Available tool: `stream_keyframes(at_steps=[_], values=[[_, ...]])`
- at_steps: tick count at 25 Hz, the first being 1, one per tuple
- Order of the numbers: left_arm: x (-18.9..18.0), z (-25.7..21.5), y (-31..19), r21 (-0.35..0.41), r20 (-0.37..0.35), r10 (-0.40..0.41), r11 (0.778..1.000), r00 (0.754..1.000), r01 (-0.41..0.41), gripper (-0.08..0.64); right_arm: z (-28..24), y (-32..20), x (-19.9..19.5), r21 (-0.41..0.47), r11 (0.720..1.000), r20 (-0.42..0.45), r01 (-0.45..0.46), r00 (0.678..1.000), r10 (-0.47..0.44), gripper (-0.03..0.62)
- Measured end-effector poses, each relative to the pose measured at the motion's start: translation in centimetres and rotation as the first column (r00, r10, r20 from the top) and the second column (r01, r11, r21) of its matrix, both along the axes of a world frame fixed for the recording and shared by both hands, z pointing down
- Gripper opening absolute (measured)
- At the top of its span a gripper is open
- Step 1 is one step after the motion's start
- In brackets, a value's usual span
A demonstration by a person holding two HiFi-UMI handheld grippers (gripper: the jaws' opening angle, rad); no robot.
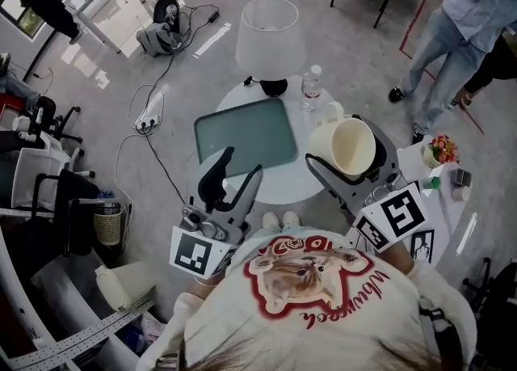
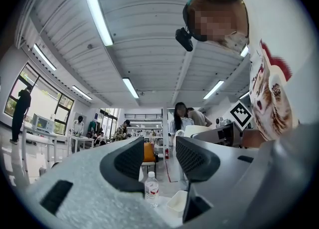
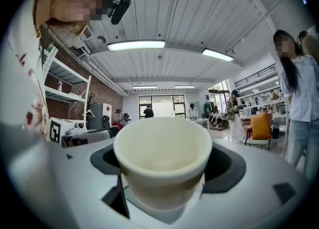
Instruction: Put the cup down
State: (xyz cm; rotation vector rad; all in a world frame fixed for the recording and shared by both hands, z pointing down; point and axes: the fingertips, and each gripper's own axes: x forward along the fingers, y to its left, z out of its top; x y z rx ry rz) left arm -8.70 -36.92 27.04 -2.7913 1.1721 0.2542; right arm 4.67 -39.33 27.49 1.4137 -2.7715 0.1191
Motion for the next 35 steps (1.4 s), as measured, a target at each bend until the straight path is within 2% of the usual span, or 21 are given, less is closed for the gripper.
stream_keyframes(at_steps=[3, 7, 15, 19, 23, 30, 35], values=[[-1.0, -0.3, -0.6, 0.022, 0.017, 0.003, 1.0, 1.0, -0.004, 0.21, -0.3, -0.5, -0.6, 0.009, 1.0, 0.012, -0.012, 1.0, 0.012, 0.414], [-2.8, -0.4, -1.4, 0.022, 0.002, -0.01, 1.0, 1.0, 0.01, 0.21, -0.2, -1.2, -2.2, 0.012, 1.0, -0.006, -0.01, 1.0, 0.01, 0.414], [-4.5, 1.8, -1.5, -0.03, 0.002, -0.032, 0.999, 0.999, 0.032, 0.21, -0.4, -3.0, -5.5, 0.05, 0.996, -0.033, 0.067, 0.997, -0.065, 0.414], [-5.4, 3.0, -1.5, -0.064, -0.004, -0.059, 0.996, 0.998, 0.059, 0.21, 1.2, -4.2, -6.4, 0.038, 0.997, -0.047, 0.069, 0.997, -0.067, 0.414], [-5.8, 4.6, -2.1, -0.102, 0.0, -0.074, 0.992, 0.997, 0.073, 0.21, 3.4, -5.8, -6.9, 0.057, 0.997, -0.098, 0.056, 0.994, -0.05, 0.414], [-5.7, 6.3, -2.3, -0.174, -0.037, -0.089, 0.981, 0.995, 0.081, 0.211, 5.9, -7.6, -7.8, 0.012, 0.998, -0.08, 0.063, 0.995, -0.062, 0.414], [-5.9, 8.7, -2.1, -0.209, -0.02, -0.081, 0.975, 0.996, 0.075, 0.21, 8.6, -9.4, -7.8, -0.021, 0.999, -0.088, 0.041, 0.995, -0.042, 0.414]])
